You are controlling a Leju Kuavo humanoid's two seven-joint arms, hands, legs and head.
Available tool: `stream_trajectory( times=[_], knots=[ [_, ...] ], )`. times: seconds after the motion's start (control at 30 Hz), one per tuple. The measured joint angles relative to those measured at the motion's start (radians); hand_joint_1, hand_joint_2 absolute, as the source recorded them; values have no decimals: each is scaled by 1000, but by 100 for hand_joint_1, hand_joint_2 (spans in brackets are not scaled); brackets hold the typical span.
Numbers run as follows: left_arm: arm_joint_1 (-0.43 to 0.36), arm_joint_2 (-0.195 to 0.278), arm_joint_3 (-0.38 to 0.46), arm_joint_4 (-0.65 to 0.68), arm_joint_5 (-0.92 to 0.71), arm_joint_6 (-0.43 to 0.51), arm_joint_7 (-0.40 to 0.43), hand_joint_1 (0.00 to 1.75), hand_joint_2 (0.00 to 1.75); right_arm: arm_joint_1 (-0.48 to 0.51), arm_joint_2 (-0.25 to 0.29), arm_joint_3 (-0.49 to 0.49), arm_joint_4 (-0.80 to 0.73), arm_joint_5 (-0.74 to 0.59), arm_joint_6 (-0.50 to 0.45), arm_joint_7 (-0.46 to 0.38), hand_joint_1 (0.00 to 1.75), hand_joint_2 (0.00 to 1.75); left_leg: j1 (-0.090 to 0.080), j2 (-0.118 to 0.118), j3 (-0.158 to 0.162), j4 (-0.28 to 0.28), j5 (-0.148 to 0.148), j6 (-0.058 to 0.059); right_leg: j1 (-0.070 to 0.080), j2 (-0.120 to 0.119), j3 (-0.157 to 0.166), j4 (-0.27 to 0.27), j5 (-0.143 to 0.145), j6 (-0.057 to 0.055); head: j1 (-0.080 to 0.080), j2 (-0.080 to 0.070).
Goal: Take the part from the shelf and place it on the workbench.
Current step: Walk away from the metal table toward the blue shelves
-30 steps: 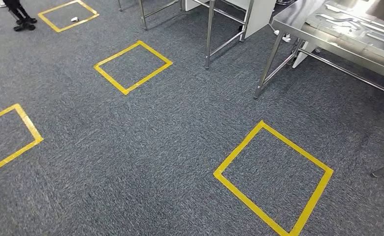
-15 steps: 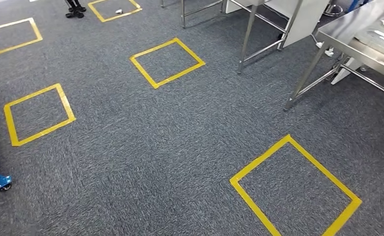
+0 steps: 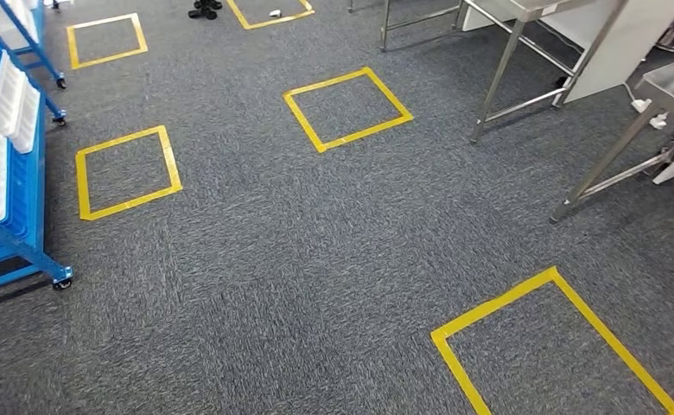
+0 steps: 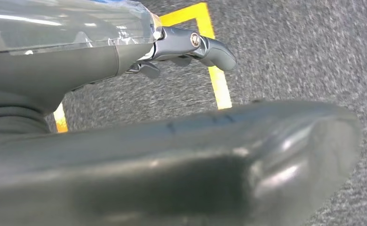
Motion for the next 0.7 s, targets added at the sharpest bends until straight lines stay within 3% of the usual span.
stream_trajectory(
  times=[0.03, 0.1, 0.17, 0.23, 0.27, 0.3, 0.33, 0.4, 0.43, 0.47, 0.53, 0.57, 0.63, 0.7],
  knots=[
    [4, -1, 0, 0, -1, 2, -1, 0, 0, 0, 0, 0, 0, 1, -1, -3, 0, 0, 3, -6, -3, -1, 1, -7, 0, -11, 1, -2, 2, -7, 0, 0],
    [12, -3, 0, 0, -2, 5, -4, 0, 0, 2, 0, 0, 0, 3, -2, -7, 0, 0, 4, 26, -19, 29, -20, -16, 0, -35, 4, -10, 7, -25, 0, 0],
    [10, -5, 0, 0, -3, 5, -5, 0, 0, 6, 1, 0, 0, 3, 1, -9, 0, 0, 2, 84, -68, 137, -80, -18, 6, -63, 5, -15, 8, -37, 0, 0],
    [7, -5, 0, 0, -3, 5, -6, 0, 0, 9, 1, 0, 0, 3, 2, -10, 0, 0, 2, 105, -125, 265, -134, -20, 15, -95, 5, -14, 5, -43, 0, 0],
    [8, -5, 0, 0, -3, 5, -7, 0, 0, 9, 1, 0, 0, 4, 2, -10, 0, 0, 2, 109, -134, 290, -136, -19, 19, -110, 5, -14, 4, -45, 0, 0],
    [9, -4, 0, 0, -3, 5, -7, 0, 0, 9, 1, 0, 0, 4, 2, -10, 0, 0, 2, 112, -122, 272, -119, -17, 22, -123, 7, -13, 3, -46, 0, 0],
    [11, -4, 0, 0, -3, 5, -7, 0, 0, 8, 1, 0, 0, 4, 2, -10, 0, 0, 1, 120, -90, 217, -89, -12, 25, -136, 9, -13, 1, -46, 0, 0],
    [9, -3, 0, 0, -3, 5, -7, 0, 0, 7, 2, 0, 0, 4, 2, -10, 0, 0, -8, 160, -13, 75, -36, 2, 30, -159, 14, -13, -3, -44, 0, 0],
    [7, -3, 0, 0, -3, 5, -8, 0, 0, 7, 3, 1, 0, 4, 2, -10, 0, 0, -13, 175, 10, 30, -25, 8, 32, -168, 15, -12, -5, -41, 0, 0],
    [6, -3, 0, 0, -3, 5, -8, 0, 0, 6, 3, 1, 0, 4, 2, -11, 0, 0, -18, 183, 18, 8, -22, 14, 33, -178, 16, -12, -6, -37, 0, 0],
    [10, -1, 0, 0, -3, 6, -8, 0, 0, 1, 4, 1, 0, 5, 2, -11, 0, 0, -21, 166, 16, 1, -19, 22, 33, -194, 19, -13, -7, -28, 0, 0],
    [13, -1, 0, 0, -3, 7, -8, 0, 0, -1, 5, 1, 0, 5, 3, -11, 0, 0, -19, 157, 18, -6, -14, 25, 31, -189, 20, -11, -11, -23, 0, 0],
    [15, 0, 0, 0, -4, 8, -7, 0, 0, -1, 5, 1, 0, 7, 3, -10, 0, 0, -12, 138, 24, -20, -4, 32, 28, -145, 3, 33, -45, -13, 0, 0],
    [10, 1, 0, 0, -5, 8, -7, 0, 0, 3, 5, 1, 1, 11, 3, -3, 0, 0, -10, 116, 23, -23, 1, 36, 22, -92, -52, 150, -109, -6, 0, 0]
  ],
)
